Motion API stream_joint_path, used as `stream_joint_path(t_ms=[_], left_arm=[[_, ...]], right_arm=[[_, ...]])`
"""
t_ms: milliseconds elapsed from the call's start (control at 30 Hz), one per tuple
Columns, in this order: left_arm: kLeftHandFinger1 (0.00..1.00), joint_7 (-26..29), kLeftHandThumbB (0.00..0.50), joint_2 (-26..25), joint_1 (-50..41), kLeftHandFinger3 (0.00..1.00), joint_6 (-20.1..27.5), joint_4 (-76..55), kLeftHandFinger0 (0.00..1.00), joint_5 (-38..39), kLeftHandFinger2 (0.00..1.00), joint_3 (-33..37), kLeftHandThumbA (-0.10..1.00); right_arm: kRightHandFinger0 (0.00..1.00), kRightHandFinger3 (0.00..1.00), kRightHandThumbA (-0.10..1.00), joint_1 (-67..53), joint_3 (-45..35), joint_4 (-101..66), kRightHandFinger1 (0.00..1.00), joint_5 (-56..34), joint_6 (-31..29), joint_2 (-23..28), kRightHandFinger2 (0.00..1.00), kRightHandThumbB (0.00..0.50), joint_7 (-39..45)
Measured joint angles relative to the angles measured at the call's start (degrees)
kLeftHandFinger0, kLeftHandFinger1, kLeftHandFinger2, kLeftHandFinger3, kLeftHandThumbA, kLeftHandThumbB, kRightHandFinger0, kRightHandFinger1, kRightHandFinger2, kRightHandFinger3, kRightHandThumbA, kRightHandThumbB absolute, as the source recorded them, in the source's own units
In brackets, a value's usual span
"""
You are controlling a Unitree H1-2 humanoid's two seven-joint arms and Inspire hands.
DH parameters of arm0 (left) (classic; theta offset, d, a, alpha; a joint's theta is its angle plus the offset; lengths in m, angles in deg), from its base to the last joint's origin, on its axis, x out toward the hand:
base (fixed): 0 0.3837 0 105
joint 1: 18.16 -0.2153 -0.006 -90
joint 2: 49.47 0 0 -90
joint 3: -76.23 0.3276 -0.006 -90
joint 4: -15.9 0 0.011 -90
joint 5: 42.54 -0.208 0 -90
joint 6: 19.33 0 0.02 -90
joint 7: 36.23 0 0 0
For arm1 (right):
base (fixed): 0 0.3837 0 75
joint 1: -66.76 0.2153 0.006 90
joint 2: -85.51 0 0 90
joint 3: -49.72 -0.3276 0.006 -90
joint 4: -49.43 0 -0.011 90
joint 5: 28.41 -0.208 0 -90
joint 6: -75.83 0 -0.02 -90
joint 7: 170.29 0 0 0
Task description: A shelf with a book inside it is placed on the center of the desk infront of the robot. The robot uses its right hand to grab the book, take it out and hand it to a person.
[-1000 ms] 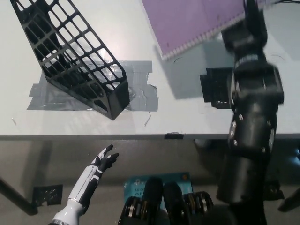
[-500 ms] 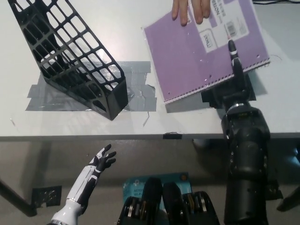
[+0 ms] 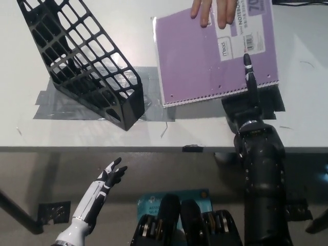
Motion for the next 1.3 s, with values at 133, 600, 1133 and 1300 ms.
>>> stream_joint_path(t_ms=[133,600,1133,1300], left_arm=[[0.9,0.0,0.249,0.0,0.04,1.0,0.0,0.02,0.96,0.0,0.93,0.01,1.0],[0.89,0.0,0.234,-0.01,0.2,1.0,-0.09,0.06,0.94,0.05,0.92,0.01,1.0],[1.0,0.0,0.256,-0.01,0.01,1.0,-0.26,0.38,1.0,0.09,1.0,-0.01,1.0],[1.0,0.0,0.246,0.0,-0.31,1.0,-0.23,0.39,1.0,0.13,1.0,-0.04,1.0]], right_arm=[[1.0,1.0,1.0,-1.68,1.8,-1.06,1.0,1.05,-1.22,0.23,1.0,0.39,2.35],[1.0,1.0,1.0,-12.44,17.03,-23.87,1.0,4.93,-0.69,4.58,1.0,0.464,11.79],[1.0,1.0,1.0,-32.71,32.45,-55.25,1.0,19.87,-1.43,14.55,1.0,0.468,13.87],[1.0,1.0,1.0,-41.48,36.46,-56.7,1.0,25.8,-3.44,18.52,1.0,0.409,15.81]])
